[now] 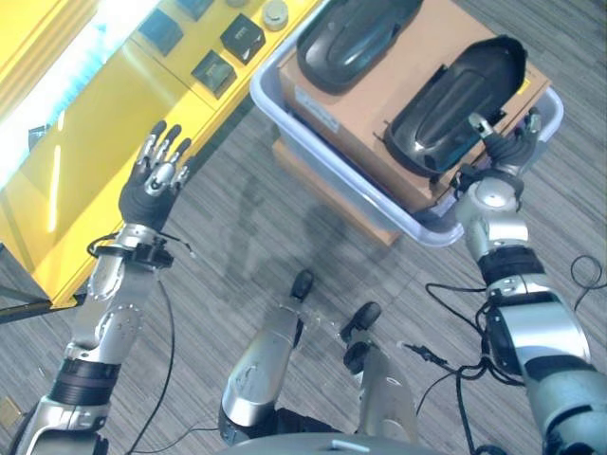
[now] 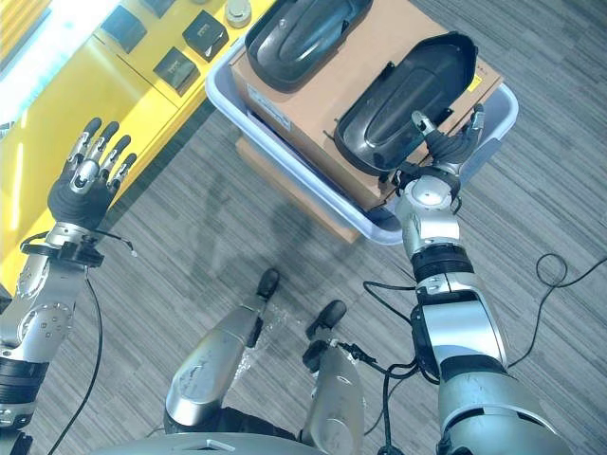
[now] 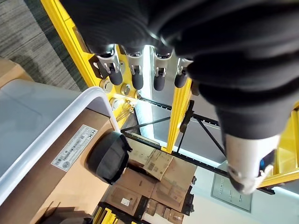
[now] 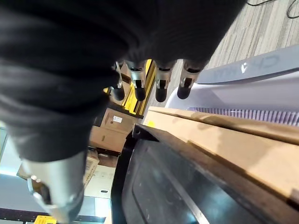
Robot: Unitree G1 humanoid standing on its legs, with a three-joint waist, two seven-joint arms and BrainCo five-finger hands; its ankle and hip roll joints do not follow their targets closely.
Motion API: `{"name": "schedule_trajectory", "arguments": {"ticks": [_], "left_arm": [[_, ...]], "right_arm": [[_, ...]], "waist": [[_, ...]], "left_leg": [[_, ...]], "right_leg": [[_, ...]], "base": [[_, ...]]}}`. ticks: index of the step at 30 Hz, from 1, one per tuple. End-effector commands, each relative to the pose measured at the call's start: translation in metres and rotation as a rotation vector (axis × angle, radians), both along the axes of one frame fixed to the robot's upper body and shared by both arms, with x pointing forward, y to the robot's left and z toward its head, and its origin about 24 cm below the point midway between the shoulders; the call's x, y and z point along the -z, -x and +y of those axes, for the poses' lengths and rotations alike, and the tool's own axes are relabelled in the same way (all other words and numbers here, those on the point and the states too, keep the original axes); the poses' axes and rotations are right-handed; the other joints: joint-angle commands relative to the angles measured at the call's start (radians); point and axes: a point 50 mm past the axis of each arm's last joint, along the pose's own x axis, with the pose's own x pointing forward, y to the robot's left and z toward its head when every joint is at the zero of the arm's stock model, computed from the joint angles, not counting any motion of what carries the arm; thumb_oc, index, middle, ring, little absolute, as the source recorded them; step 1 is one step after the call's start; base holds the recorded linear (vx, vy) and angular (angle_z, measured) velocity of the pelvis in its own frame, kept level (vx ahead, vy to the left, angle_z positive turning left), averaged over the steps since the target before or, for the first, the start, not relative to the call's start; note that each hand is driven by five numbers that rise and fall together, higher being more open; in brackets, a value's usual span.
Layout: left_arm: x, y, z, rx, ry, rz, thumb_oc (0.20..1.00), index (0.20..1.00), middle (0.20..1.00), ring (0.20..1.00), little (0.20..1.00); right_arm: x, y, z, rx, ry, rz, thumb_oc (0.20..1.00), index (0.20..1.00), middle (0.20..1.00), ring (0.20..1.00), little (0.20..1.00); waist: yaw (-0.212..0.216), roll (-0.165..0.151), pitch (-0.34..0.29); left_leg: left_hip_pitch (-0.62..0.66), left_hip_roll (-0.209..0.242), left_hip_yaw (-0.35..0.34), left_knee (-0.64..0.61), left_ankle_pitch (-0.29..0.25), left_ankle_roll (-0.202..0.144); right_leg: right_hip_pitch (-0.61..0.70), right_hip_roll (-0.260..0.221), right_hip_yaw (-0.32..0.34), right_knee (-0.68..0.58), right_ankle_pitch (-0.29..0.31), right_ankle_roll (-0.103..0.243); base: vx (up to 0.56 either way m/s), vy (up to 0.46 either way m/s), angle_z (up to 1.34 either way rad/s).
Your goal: Move parts from the plastic box to the shelf.
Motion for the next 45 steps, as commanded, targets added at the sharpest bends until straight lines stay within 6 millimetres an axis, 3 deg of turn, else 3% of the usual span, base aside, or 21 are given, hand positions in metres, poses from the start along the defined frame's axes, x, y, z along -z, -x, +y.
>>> {"name": "schedule_trajectory", "arguments": {"ticks": [1,8,12,16,23,28,33,39,42,45], "left_arm": [[-0.012,0.009,0.002,0.008,0.023,-0.101,1.0,1.0,1.0,1.0,1.0],[-0.01,0.008,0.001,0.004,0.031,-0.093,1.0,1.0,1.0,1.0,1.0],[-0.009,0.007,0.001,0.001,0.045,-0.099,1.0,1.0,1.0,1.0,1.0],[-0.01,0.006,-0.001,0.002,0.04,-0.106,1.0,1.0,1.0,1.0,1.0],[-0.009,0.005,-0.003,-0.004,0.053,-0.107,1.0,1.0,1.0,1.0,1.0],[-0.009,0.006,-0.004,0.004,0.049,-0.111,1.0,1.0,1.0,1.0,1.0],[-0.009,0.011,-0.001,0.001,0.056,-0.103,1.0,1.0,1.0,1.0,1.0],[-0.005,0.016,0.0,0.012,0.067,-0.082,1.0,1.0,1.0,1.0,1.0],[-0.005,0.017,0.002,0.011,0.072,-0.08,1.0,1.0,1.0,1.0,1.0],[-0.005,0.014,-0.001,0.017,0.088,-0.066,1.0,1.0,1.0,1.0,1.0]], "right_arm": [[-0.02,0.01,-0.011,0.047,0.107,-0.08,1.0,1.0,1.0,1.0,1.0],[-0.002,0.009,-0.024,0.073,0.112,0.072,1.0,1.0,1.0,1.0,1.0],[0.01,0.004,-0.021,0.042,0.101,0.121,1.0,1.0,1.0,1.0,1.0],[0.01,0.0,-0.014,0.006,0.092,0.116,1.0,1.0,1.0,1.0,1.0],[0.003,-0.006,0.0,-0.025,0.09,0.065,1.0,1.0,1.0,1.0,1.0],[-0.012,-0.003,0.001,0.055,0.093,-0.022,1.0,1.0,1.0,1.0,1.0],[-0.038,0.013,-0.008,0.22,0.074,-0.164,1.0,1.0,1.0,1.0,1.0],[-0.048,0.031,-0.019,0.339,0.068,-0.232,1.0,1.0,1.0,1.0,1.0],[-0.053,0.034,-0.018,0.286,0.087,-0.243,1.0,1.0,1.0,1.0,1.0],[-0.049,0.022,-0.005,0.219,0.146,-0.144,1.0,1.0,1.0,1.0,1.0]], "waist": [[-0.006,-0.014,-0.04],[-0.008,-0.011,-0.03],[-0.001,-0.003,-0.018],[0.006,0.005,-0.01],[0.011,0.012,-0.008],[0.012,0.015,-0.008],[0.001,0.01,-0.008],[-0.017,0.009,-0.008],[-0.028,0.009,-0.009],[-0.022,0.016,-0.008]], "left_leg": [[-0.095,0.003,-0.007,0.045,-0.04,-0.027],[-0.093,0.006,0.001,0.04,-0.04,-0.027],[-0.096,0.003,0.0,0.039,-0.038,-0.026],[-0.1,-0.002,-0.001,0.038,-0.037,-0.025],[-0.103,-0.008,0.001,0.024,-0.031,-0.02],[-0.096,-0.009,0.005,0.016,-0.03,-0.017],[-0.081,-0.008,0.007,0.018,-0.042,-0.012],[-0.053,0.0,0.015,0.013,-0.051,-0.011],[-0.046,0.0,0.017,0.012,-0.048,-0.011],[-0.035,-0.001,0.018,0.019,-0.055,-0.013]], "right_leg": [[0.116,-0.056,0.027,-0.11,-0.016,0.101],[0.107,-0.061,0.028,-0.108,-0.011,0.103],[0.102,-0.068,0.022,-0.107,-0.008,0.104],[0.098,-0.075,0.015,-0.107,-0.006,0.107],[0.084,-0.081,0.012,-0.106,-0.001,0.112],[0.084,-0.083,0.013,-0.106,0.002,0.115],[0.083,-0.082,0.022,-0.097,0.001,0.119],[0.092,-0.078,0.036,-0.096,0.003,0.12],[0.094,-0.078,0.042,-0.098,0.007,0.121],[0.105,-0.082,0.041,-0.093,0.002,0.121]], "base": [[-0.01,0.032,-0.03],[0.0,0.009,-0.01],[0.0,0.0,0.0],[0.0,0.016,0.01],[0.0,0.033,0.04],[0.01,0.012,0.02],[0.0,0.0,0.0],[0.01,0.014,-0.02],[0.01,0.037,-0.06],[0.03,0.023,-0.11]]}}
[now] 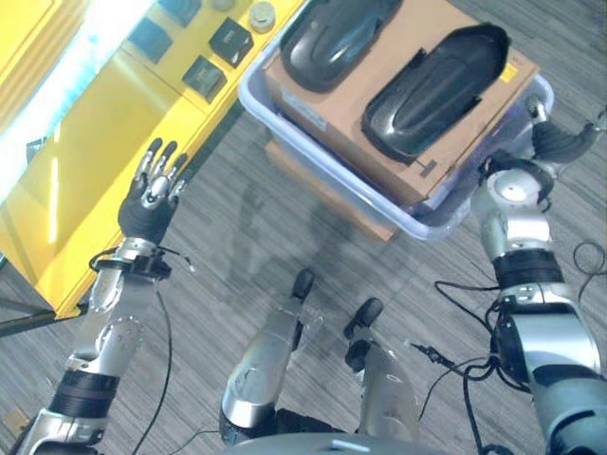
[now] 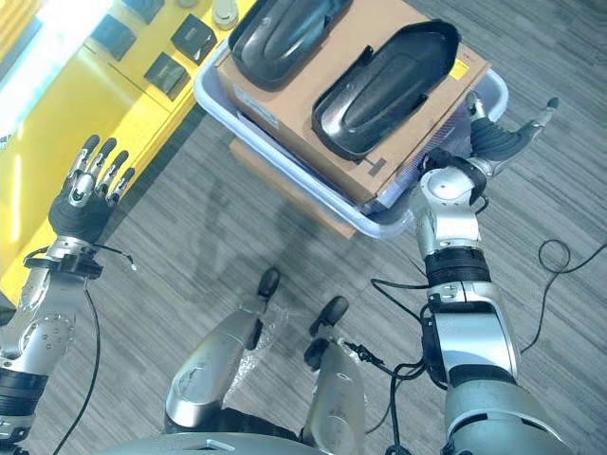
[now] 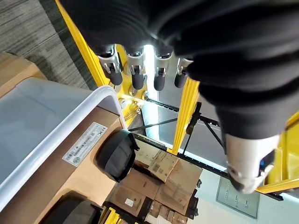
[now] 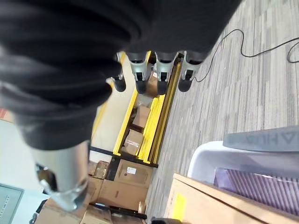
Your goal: Move parts from the plastic box to the shelf.
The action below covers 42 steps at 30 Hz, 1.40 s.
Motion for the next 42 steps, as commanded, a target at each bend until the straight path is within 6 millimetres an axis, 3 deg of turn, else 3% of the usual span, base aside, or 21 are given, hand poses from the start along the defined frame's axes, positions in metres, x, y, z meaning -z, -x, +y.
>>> {"name": "schedule_trajectory", "arguments": {"ticks": [1,9,18,26,29,42], "left_arm": [[-0.021,0.008,-0.007,0.035,0.033,-0.113,1.0,1.0,1.0,1.0,1.0],[-0.02,0.0,-0.019,0.068,0.02,-0.117,1.0,1.0,1.0,1.0,1.0],[-0.021,-0.002,-0.02,0.064,0.016,-0.116,1.0,1.0,1.0,1.0,1.0],[-0.015,0.0,-0.021,0.076,0.038,-0.109,1.0,1.0,1.0,1.0,1.0],[-0.014,0.0,-0.023,0.08,0.039,-0.106,1.0,1.0,1.0,1.0,1.0],[-0.011,0.001,-0.023,0.087,0.046,-0.096,1.0,1.0,1.0,1.0,1.0]], "right_arm": [[-0.025,-0.004,0.007,-0.048,0.17,0.017,1.0,1.0,1.0,1.0,1.0],[-0.005,-0.034,0.029,-0.153,0.183,0.176,1.0,1.0,1.0,1.0,1.0],[0.003,-0.04,0.034,-0.145,0.19,0.25,1.0,1.0,1.0,1.0,1.0],[0.048,-0.029,0.009,-0.067,0.12,0.398,1.0,1.0,1.0,1.0,1.0],[0.057,-0.025,0.001,-0.042,0.103,0.419,1.0,1.0,1.0,1.0,1.0],[0.052,-0.023,-0.009,-0.015,0.128,0.439,1.0,1.0,1.0,1.0,1.0]], "waist": [[0.01,0.0,-0.01],[0.048,0.013,-0.01],[0.059,0.013,-0.01],[0.046,0.019,-0.01],[0.041,0.023,-0.01],[0.042,0.03,-0.01]], "left_leg": [[-0.062,-0.003,0.008,0.07,-0.08,-0.008],[-0.082,-0.017,-0.008,0.078,-0.072,-0.007],[-0.113,-0.025,-0.014,0.091,-0.07,-0.003],[-0.125,-0.023,-0.007,0.095,-0.072,-0.001],[-0.129,-0.022,-0.005,0.099,-0.074,0.0],[-0.141,-0.024,-0.005,0.097,-0.068,0.001]], "right_leg": [[0.101,-0.085,0.031,-0.079,-0.01,0.121],[0.106,-0.099,-0.002,-0.082,-0.004,0.124],[0.075,-0.107,-0.002,-0.058,-0.003,0.123],[0.053,-0.111,0.007,-0.05,0.0,0.122],[0.046,-0.113,0.011,-0.045,0.0,0.122],[0.024,-0.116,0.013,-0.035,0.004,0.124]], "base": [[0.01,0.008,-0.04],[0.01,0.002,0.06],[0.01,0.007,0.08],[0.0,0.002,0.0],[0.0,0.0,0.0],[0.0,0.001,0.0]]}}
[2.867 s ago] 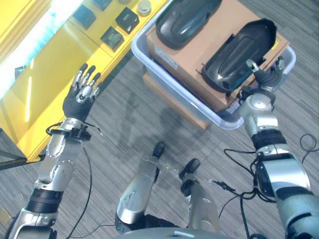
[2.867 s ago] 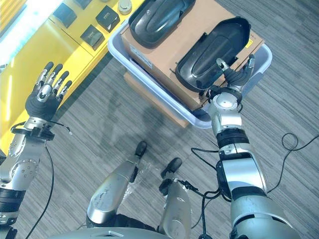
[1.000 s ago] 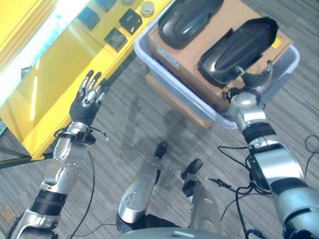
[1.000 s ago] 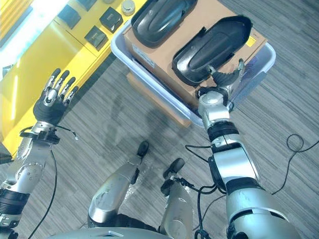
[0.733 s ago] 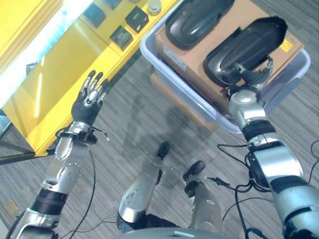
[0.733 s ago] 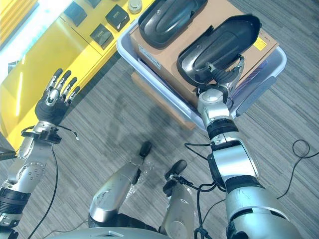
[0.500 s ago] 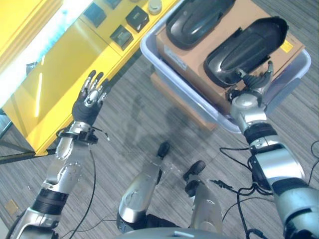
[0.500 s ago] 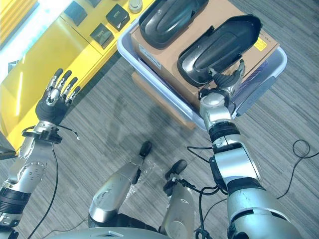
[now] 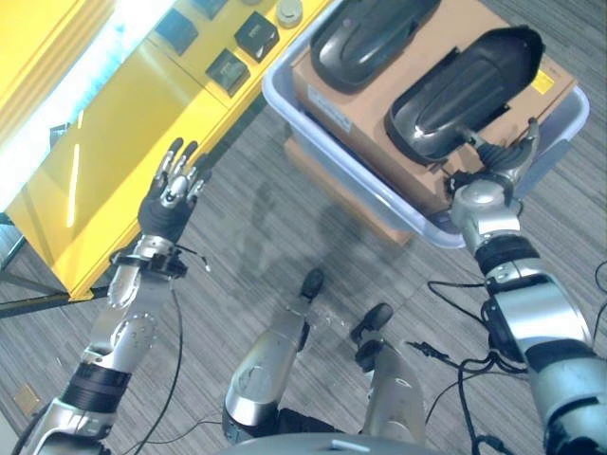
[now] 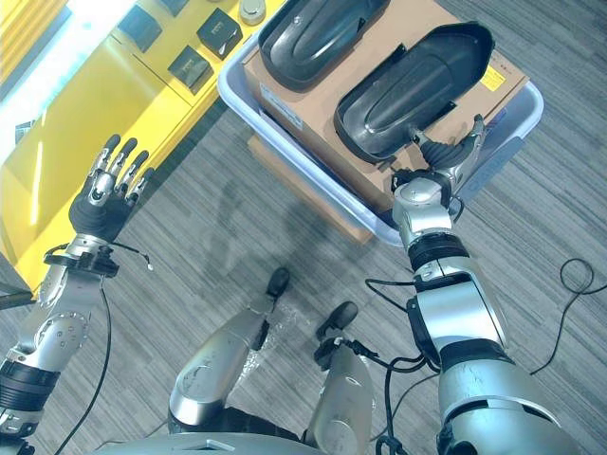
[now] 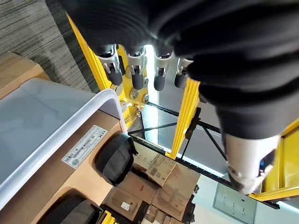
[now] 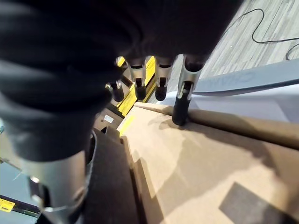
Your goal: Move parts from the plastic box to the shelf.
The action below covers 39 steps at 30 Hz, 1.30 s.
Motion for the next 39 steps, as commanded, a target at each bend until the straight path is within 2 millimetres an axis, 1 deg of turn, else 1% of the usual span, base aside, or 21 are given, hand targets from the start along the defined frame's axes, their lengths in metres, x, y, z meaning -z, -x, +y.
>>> {"name": "schedule_trajectory", "arguments": {"ticks": [1,2,3,4,5,14,20,24,32,35,38,39], "left_arm": [[-0.015,0.004,-0.003,0.018,0.028,-0.107,1.0,1.0,1.0,1.0,1.0],[-0.014,0.004,-0.003,0.017,0.029,-0.105,1.0,1.0,1.0,1.0,1.0],[-0.015,0.004,-0.002,0.015,0.03,-0.106,1.0,1.0,1.0,1.0,1.0],[-0.015,0.004,-0.002,0.015,0.03,-0.106,1.0,1.0,1.0,1.0,1.0],[-0.015,0.004,-0.002,0.012,0.029,-0.109,1.0,1.0,1.0,1.0,1.0],[-0.015,0.004,-0.002,0.011,0.03,-0.11,1.0,1.0,1.0,1.0,1.0],[-0.016,0.004,-0.003,0.021,0.035,-0.12,1.0,1.0,1.0,1.0,1.0],[-0.018,0.005,-0.004,0.034,0.029,-0.128,1.0,1.0,1.0,1.0,1.0],[-0.022,0.009,-0.002,0.049,0.017,-0.151,1.0,1.0,1.0,1.0,1.0],[-0.024,0.013,-0.001,0.053,0.022,-0.155,1.0,1.0,1.0,1.0,1.0],[-0.026,0.014,0.001,0.054,0.017,-0.156,1.0,1.0,1.0,1.0,1.0],[-0.025,0.015,0.001,0.054,0.019,-0.15,1.0,1.0,1.0,1.0,1.0]], "right_arm": [[0.015,0.007,-0.015,0.049,0.034,0.082,1.0,1.0,1.0,1.0,1.0],[0.013,0.007,-0.016,0.046,0.031,0.085,1.0,1.0,1.0,1.0,1.0],[0.014,0.006,-0.016,0.033,0.03,0.093,0.398,0.398,0.398,0.398,0.398],[0.014,0.006,-0.016,0.033,0.03,0.093,0.398,0.398,0.398,0.398,0.398],[0.014,0.006,-0.016,0.024,0.036,0.106,0.2,0.2,0.2,0.2,0.2],[0.015,0.004,-0.013,0.006,0.036,0.115,0.2,0.2,0.2,0.2,0.2],[0.01,0.003,-0.01,0.0,0.045,0.088,0.2,0.2,0.2,0.2,0.2],[0.006,0.003,-0.009,-0.014,0.038,0.038,0.2,0.2,0.2,0.2,0.2],[-0.02,0.007,-0.001,-0.081,0.085,-0.127,0.2,0.2,0.2,0.2,0.2],[-0.033,0.014,0.004,-0.119,0.097,-0.22,0.2,0.2,0.2,0.2,0.2],[-0.041,0.021,0.011,-0.152,0.114,-0.279,0.2,0.2,0.2,0.2,0.2],[-0.042,0.025,0.013,-0.164,0.118,-0.292,0.2,0.2,0.2,0.2,0.2]], "waist": [[0.011,0.011,-0.007],[0.012,0.011,-0.007],[0.011,0.011,-0.007],[0.011,0.011,-0.007],[0.01,0.012,-0.007],[0.011,0.012,-0.007],[0.01,0.013,-0.007],[0.007,0.011,-0.007],[-0.011,0.0,-0.007],[-0.026,-0.006,-0.007],[-0.041,-0.014,-0.008],[-0.048,-0.017,-0.02]], "left_leg": [[-0.129,0.004,0.03,0.111,-0.081,0.013],[-0.131,0.003,0.03,0.109,-0.079,0.013],[-0.133,0.003,0.032,0.109,-0.079,0.013],[-0.133,0.003,0.032,0.109,-0.079,0.013],[-0.135,0.003,0.032,0.108,-0.078,0.014],[-0.14,0.003,0.033,0.106,-0.076,0.014],[-0.142,0.002,0.036,0.102,-0.074,0.015],[-0.134,0.003,0.039,0.101,-0.077,0.016],[-0.078,0.015,0.049,0.087,-0.082,0.013],[-0.037,0.022,0.055,0.077,-0.087,0.012],[0.003,0.029,0.06,0.067,-0.091,0.009],[0.02,0.033,0.063,0.056,-0.091,0.007]], "right_leg": [[0.068,-0.065,0.04,-0.133,0.06,0.112],[0.066,-0.065,0.04,-0.133,0.062,0.112],[0.062,-0.065,0.041,-0.131,0.061,0.113],[0.062,-0.065,0.041,-0.131,0.061,0.113],[0.058,-0.067,0.041,-0.129,0.062,0.113],[0.048,-0.069,0.043,-0.126,0.066,0.113],[0.043,-0.07,0.045,-0.127,0.069,0.114],[0.051,-0.069,0.045,-0.131,0.071,0.113],[0.093,-0.061,0.05,-0.143,0.07,0.11],[0.122,-0.056,0.058,-0.146,0.066,0.11],[0.152,-0.052,0.066,-0.151,0.062,0.111],[0.164,-0.047,0.069,-0.158,0.061,0.111]], "base": [[0.0,0.0,0.0],[0.0,0.0,0.0],[0.0,0.0,0.0],[0.0,0.0,0.0],[0.0,0.0,0.0],[0.0,0.0,0.0],[0.0,0.0,0.0],[0.0,0.0,0.0],[-0.01,-0.027,0.0],[-0.01,-0.032,-0.03],[0.01,-0.037,-0.18],[0.03,-0.033,-0.14]]}}
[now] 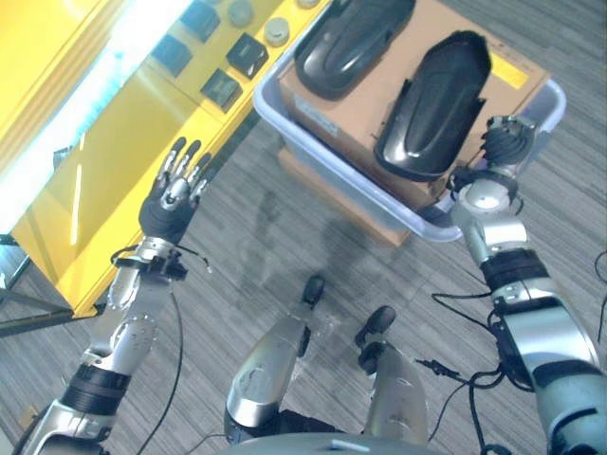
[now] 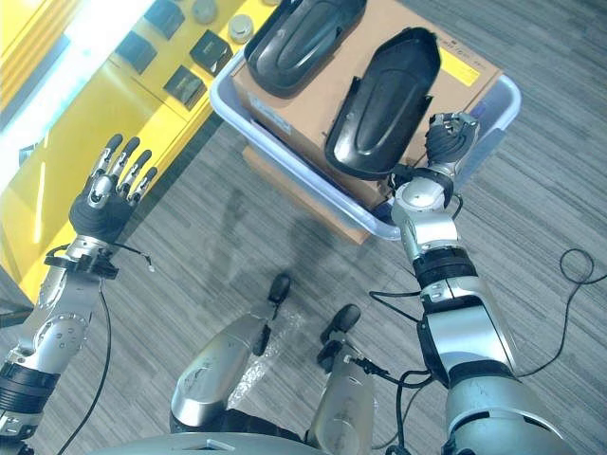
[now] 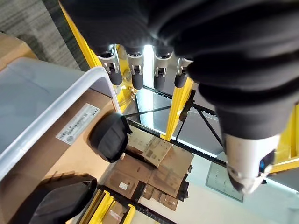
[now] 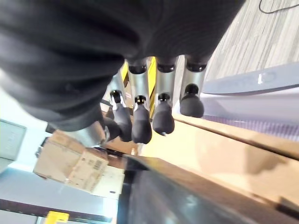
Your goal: Move parts from the plastic box to the shelf.
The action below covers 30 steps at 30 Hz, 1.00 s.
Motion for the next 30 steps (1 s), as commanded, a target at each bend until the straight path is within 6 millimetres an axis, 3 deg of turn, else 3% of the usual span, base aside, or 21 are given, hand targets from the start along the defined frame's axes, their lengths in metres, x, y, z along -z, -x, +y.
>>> {"name": "schedule_trajectory", "arguments": {"ticks": [1,7,9,14,20,30], "left_arm": [[-0.023,0.011,0.002,0.017,0.011,-0.118,1.0,1.0,1.0,1.0,1.0],[-0.015,0.01,0.002,0.006,0.004,-0.064,1.0,1.0,1.0,1.0,1.0],[-0.013,0.01,0.003,0.004,-0.002,-0.051,1.0,1.0,1.0,1.0,1.0],[-0.011,0.008,0.0,0.002,0.002,-0.03,1.0,1.0,1.0,1.0,1.0],[-0.012,0.003,-0.006,0.004,-0.007,-0.033,1.0,1.0,1.0,1.0,1.0],[-0.013,-0.001,-0.011,0.006,-0.004,-0.041,1.0,1.0,1.0,1.0,1.0]], "right_arm": [[-0.025,0.012,-0.004,0.013,0.107,-0.118,0.2,0.2,0.2,0.2,0.2],[-0.01,0.02,-0.004,0.01,0.111,-0.067,0.2,0.2,0.2,0.2,0.2],[-0.003,0.022,-0.008,0.031,0.104,-0.031,1.0,1.0,1.0,1.0,1.0],[0.006,0.018,-0.011,0.035,0.091,0.012,1.0,1.0,1.0,1.0,1.0],[0.005,0.004,0.003,-0.016,0.102,0.047,1.0,1.0,1.0,1.0,1.0],[0.019,-0.011,0.023,-0.053,0.079,0.118,1.0,1.0,1.0,1.0,1.0]], "waist": [[-0.003,-0.039,-0.013],[-0.025,-0.051,-0.066],[-0.027,-0.053,-0.078],[-0.025,-0.047,-0.084],[-0.013,-0.038,-0.069],[0.014,-0.023,-0.053]], "left_leg": [[-0.028,0.029,0.037,0.071,-0.1,0.011],[0.029,0.044,0.044,0.044,-0.098,0.005],[0.044,0.048,0.044,0.04,-0.099,0.002],[0.054,0.05,0.043,0.033,-0.097,0.0],[0.031,0.038,0.038,0.056,-0.099,0.002],[0.007,0.024,0.024,0.061,-0.093,0.008]], "right_leg": [[0.13,-0.051,0.046,-0.149,0.042,0.115],[0.179,-0.038,0.051,-0.174,0.042,0.114],[0.197,-0.035,0.052,-0.185,0.045,0.115],[0.211,-0.038,0.048,-0.195,0.048,0.116],[0.199,-0.052,0.042,-0.189,0.055,0.118],[0.184,-0.069,0.026,-0.184,0.062,0.121]], "base": [[0.03,-0.02,-0.07],[0.05,-0.032,-0.09],[0.06,-0.02,-0.13],[0.01,0.002,-0.04],[-0.03,0.045,0.02],[-0.01,0.031,0.07]]}}
